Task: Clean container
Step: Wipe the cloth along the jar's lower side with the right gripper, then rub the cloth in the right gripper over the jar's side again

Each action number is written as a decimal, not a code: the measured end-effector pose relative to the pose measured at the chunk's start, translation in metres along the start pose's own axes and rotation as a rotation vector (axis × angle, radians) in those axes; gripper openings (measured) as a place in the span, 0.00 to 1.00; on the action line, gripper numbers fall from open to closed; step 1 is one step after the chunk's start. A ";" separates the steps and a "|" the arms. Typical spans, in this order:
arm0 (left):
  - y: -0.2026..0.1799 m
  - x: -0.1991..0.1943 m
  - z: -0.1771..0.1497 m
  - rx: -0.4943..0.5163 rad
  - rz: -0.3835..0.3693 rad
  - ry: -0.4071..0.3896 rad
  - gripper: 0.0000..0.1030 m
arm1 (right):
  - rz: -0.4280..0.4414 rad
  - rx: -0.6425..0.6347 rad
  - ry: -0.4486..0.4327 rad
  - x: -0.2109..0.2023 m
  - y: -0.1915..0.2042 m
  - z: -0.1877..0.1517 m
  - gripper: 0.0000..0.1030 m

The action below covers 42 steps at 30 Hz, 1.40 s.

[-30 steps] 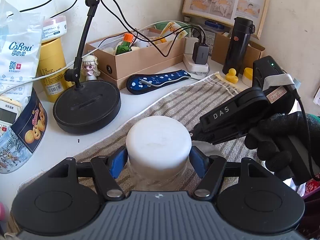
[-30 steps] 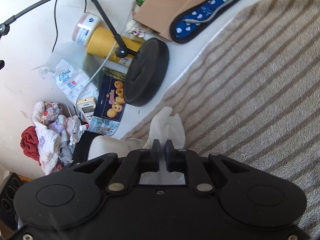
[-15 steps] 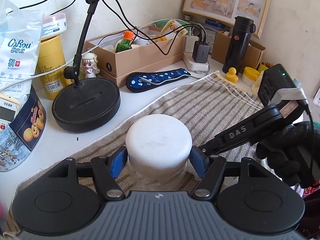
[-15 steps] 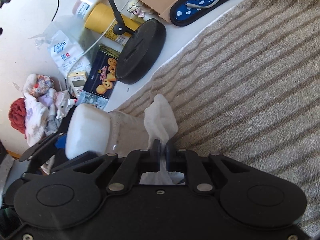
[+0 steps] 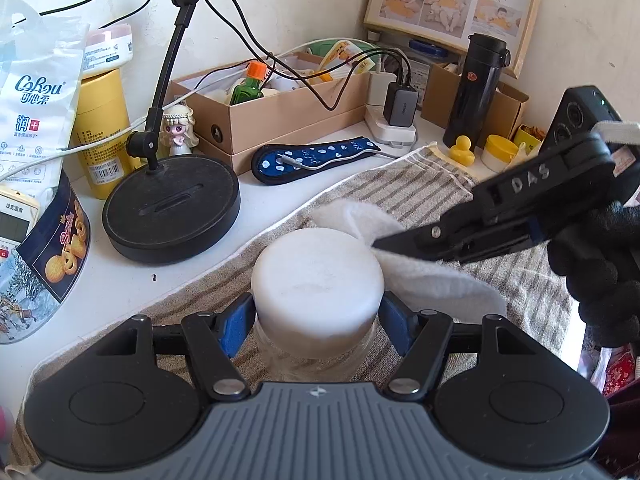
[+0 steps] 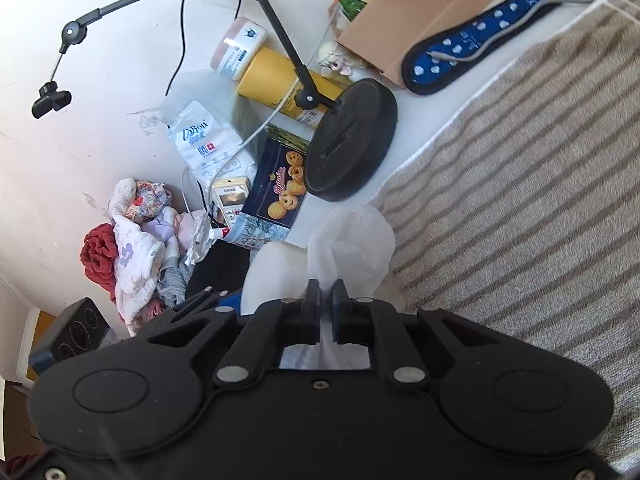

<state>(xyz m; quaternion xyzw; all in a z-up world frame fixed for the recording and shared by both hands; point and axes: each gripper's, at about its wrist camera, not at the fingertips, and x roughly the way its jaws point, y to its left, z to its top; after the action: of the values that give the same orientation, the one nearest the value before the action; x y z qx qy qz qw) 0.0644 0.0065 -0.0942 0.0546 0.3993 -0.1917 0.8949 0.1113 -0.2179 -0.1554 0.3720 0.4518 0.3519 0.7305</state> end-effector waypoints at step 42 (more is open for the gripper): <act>-0.010 0.012 0.008 -0.072 0.081 0.069 0.65 | -0.209 -0.026 0.078 0.006 -0.026 -0.007 0.05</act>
<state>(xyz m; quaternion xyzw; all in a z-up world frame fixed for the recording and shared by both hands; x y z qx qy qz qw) 0.0733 -0.0085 -0.0970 0.0451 0.4341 -0.1386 0.8890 0.1113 -0.2234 -0.1824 0.2994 0.5116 0.2940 0.7498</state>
